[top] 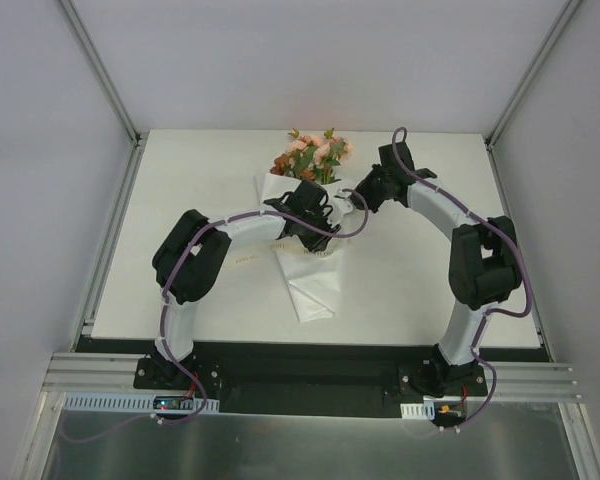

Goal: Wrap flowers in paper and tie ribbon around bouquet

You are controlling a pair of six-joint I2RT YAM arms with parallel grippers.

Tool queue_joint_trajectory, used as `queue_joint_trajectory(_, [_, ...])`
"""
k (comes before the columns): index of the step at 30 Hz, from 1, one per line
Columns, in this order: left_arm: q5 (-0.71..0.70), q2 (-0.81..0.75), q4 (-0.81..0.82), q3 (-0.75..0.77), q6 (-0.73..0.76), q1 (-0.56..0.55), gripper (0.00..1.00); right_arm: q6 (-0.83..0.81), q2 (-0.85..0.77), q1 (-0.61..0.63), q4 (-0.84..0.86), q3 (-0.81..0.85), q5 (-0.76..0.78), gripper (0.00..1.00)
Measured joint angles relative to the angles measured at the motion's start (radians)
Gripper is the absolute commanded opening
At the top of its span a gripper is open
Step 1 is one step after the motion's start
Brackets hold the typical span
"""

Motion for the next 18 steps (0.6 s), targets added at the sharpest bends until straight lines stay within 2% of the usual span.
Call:
queue_joint_trajectory(3, [-0.01, 0.0, 0.005, 0.0, -0.006, 0.0, 0.18, -0.087, -0.006, -0.006, -0.016, -0.011, -0.001, 0.05])
queue_joint_trajectory(6, [-0.015, 0.0, 0.01, 0.0, -0.012, 0.0, 0.15, -0.209, -0.023, -0.01, -0.046, -0.03, -0.013, 0.15])
queue_joint_trajectory(7, [-0.016, 0.0, 0.012, 0.0, -0.013, 0.0, 0.11, -0.248, -0.033, -0.011, -0.056, -0.04, -0.016, 0.16])
queue_joint_trajectory(8, [-0.015, 0.0, 0.014, -0.001, -0.013, 0.0, 0.03, -0.286, -0.046, -0.012, -0.064, -0.053, -0.022, 0.16])
queue_joint_trajectory(12, [-0.003, -0.001, 0.017, -0.002, -0.02, 0.0, 0.0, -0.419, -0.11, -0.016, -0.134, -0.09, -0.023, 0.32])
queue_joint_trajectory(14, [0.002, -0.005, 0.017, -0.007, -0.024, 0.0, 0.0, -0.479, -0.151, -0.019, -0.171, -0.111, -0.011, 0.43])
queue_joint_trajectory(15, [0.005, -0.007, 0.016, -0.01, -0.028, 0.0, 0.0, -0.5, -0.168, -0.021, -0.188, -0.12, -0.001, 0.53])
queue_joint_trajectory(18, [0.026, -0.016, 0.013, -0.014, -0.04, 0.001, 0.0, -0.577, -0.221, -0.04, -0.24, -0.149, 0.043, 0.63])
